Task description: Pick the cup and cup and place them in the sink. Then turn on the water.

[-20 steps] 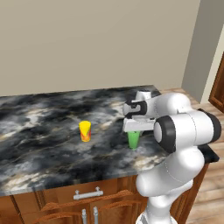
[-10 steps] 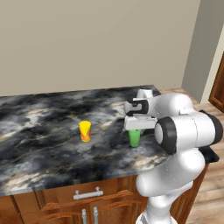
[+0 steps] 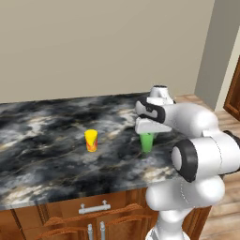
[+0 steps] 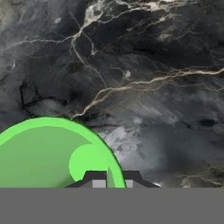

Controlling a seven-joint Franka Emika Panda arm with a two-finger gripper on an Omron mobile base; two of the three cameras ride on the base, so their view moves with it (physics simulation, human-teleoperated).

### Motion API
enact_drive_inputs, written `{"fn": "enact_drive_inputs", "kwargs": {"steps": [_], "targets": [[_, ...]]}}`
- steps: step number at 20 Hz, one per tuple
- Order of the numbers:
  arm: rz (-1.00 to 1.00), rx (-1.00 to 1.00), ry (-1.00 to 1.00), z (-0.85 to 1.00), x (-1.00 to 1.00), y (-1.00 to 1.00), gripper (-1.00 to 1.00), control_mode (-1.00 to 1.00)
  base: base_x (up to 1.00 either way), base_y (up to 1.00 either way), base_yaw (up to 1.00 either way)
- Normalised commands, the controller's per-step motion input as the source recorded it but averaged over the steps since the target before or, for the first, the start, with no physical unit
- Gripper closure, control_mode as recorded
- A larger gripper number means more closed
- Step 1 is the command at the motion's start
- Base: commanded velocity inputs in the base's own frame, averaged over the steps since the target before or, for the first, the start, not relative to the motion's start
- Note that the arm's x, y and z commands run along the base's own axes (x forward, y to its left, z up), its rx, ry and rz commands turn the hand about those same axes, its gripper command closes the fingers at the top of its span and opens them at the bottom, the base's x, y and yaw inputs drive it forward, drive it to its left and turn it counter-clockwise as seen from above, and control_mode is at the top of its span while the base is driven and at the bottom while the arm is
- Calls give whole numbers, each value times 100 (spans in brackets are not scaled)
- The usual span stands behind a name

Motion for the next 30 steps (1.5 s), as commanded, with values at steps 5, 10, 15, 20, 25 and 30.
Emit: {"fn": "enact_drive_inputs", "kwargs": {"steps": [5,10,15,20,25,30], "targets": [[0,0,-1,68,-21,0,100,-100,0,0,0],[0,0,0,58,-20,-1,100,-100,0,0,0],[0,0,0,34,-30,-6,100,-100,0,0,0],[0,0,-1,25,-27,-10,100,-100,0,0,0],[0,0,0,17,-18,-10,100,-100,0,0,0],[0,0,0,8,-25,-5,100,-100,0,0,0]]}}
